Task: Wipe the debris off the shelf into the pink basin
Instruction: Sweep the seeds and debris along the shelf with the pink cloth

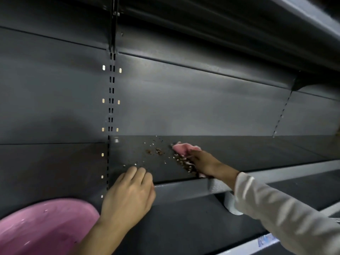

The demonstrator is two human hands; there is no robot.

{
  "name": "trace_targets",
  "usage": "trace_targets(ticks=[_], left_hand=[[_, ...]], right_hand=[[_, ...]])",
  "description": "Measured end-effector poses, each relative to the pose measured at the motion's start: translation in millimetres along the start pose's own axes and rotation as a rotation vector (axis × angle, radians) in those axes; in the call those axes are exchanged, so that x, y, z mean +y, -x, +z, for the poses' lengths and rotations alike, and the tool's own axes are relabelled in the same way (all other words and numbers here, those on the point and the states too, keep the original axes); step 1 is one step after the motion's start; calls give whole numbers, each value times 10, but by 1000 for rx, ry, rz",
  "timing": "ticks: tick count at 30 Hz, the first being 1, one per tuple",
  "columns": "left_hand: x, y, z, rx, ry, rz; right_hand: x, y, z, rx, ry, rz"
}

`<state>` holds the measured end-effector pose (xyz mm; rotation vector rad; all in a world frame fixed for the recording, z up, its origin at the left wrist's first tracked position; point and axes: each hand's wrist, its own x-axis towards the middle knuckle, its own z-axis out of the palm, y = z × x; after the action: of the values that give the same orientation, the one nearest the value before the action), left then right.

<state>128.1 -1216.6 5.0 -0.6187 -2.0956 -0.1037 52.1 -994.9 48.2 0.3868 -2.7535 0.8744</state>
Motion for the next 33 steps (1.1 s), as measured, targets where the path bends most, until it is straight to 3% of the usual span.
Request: trace_targets(ticks=[3,9,14,18,24,27,30,33], left_hand=[[-4,-5,8,21,-6,-6],[-16,22,1,1,-22,14],[-17,5,30,51,-21,2],[-17,-20,46,106,-24,-8],[-10,-26,82,146,-95,-5],[-7,-21,90,136,-120,-5],[10,-30,80,108,-134,-21],[16,-19,86,99,-119,-41]], right_hand=[[-199,-79,161,-49,-16,97],[82,-289,-279,106,-549,339],[878,-455,-486,133,-118,473],[689,-817,-158,-22,120,270],[-99,-943,413,-264,126,-101],[-132,-882,307,-335,1,-147],[103,-984,42,-215,-117,-67],[372,-1237,-39,-71,-50,5]])
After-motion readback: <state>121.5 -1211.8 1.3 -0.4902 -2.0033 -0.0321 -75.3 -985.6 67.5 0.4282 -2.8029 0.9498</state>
